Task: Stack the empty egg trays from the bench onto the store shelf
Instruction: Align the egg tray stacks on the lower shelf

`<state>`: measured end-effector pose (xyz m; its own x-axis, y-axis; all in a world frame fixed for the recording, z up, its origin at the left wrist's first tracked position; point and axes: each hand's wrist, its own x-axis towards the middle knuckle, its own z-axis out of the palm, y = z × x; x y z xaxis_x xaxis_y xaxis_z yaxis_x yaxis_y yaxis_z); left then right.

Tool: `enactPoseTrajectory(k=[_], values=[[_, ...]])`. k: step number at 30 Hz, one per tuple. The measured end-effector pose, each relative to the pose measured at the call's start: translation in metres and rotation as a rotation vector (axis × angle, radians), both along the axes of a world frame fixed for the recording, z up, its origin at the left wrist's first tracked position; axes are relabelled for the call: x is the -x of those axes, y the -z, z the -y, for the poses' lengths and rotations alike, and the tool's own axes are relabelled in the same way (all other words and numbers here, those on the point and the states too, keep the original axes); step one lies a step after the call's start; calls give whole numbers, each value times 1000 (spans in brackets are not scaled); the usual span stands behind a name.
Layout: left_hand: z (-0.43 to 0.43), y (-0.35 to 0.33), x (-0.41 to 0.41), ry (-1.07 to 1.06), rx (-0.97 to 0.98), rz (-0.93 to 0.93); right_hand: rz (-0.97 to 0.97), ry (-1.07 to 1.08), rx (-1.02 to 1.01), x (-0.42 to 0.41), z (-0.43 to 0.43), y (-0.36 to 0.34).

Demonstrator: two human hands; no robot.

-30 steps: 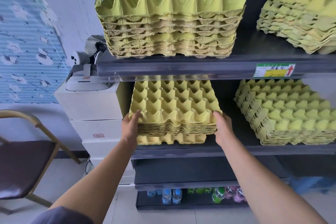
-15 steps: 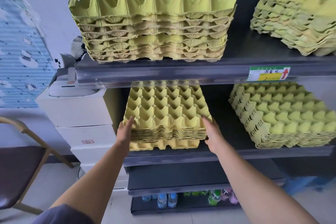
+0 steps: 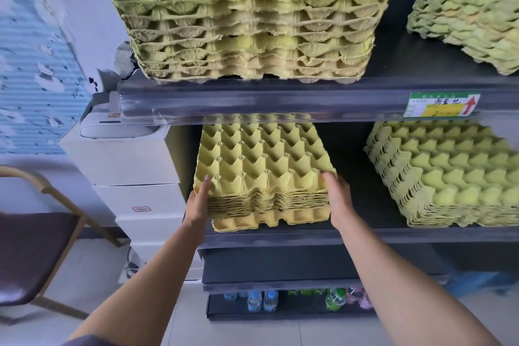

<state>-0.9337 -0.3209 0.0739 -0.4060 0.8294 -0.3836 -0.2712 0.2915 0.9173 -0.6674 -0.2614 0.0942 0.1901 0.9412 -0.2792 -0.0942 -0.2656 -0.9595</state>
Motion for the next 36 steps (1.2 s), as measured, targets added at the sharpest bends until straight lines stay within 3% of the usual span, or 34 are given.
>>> enactPoseTrajectory(k=[8, 17, 23, 29, 34, 36], values=[[1, 15, -14, -77, 64, 9, -30, -3, -37, -9, 2, 6], [6, 12, -28, -162, -54, 89, -111, 44, -62, -17, 8, -1], [15, 8, -47, -72, -77, -69, -94, 69, -6, -26, 14, 0], [18, -6, -40, 8, -3, 11, -61, 62, 56, -20, 25, -7], [18, -21, -22, 158, 21, 47, 27, 250, 151, 6, 52, -7], [14, -27, -14, 229, 85, 90, -50, 266, 204, 25, 69, -8]])
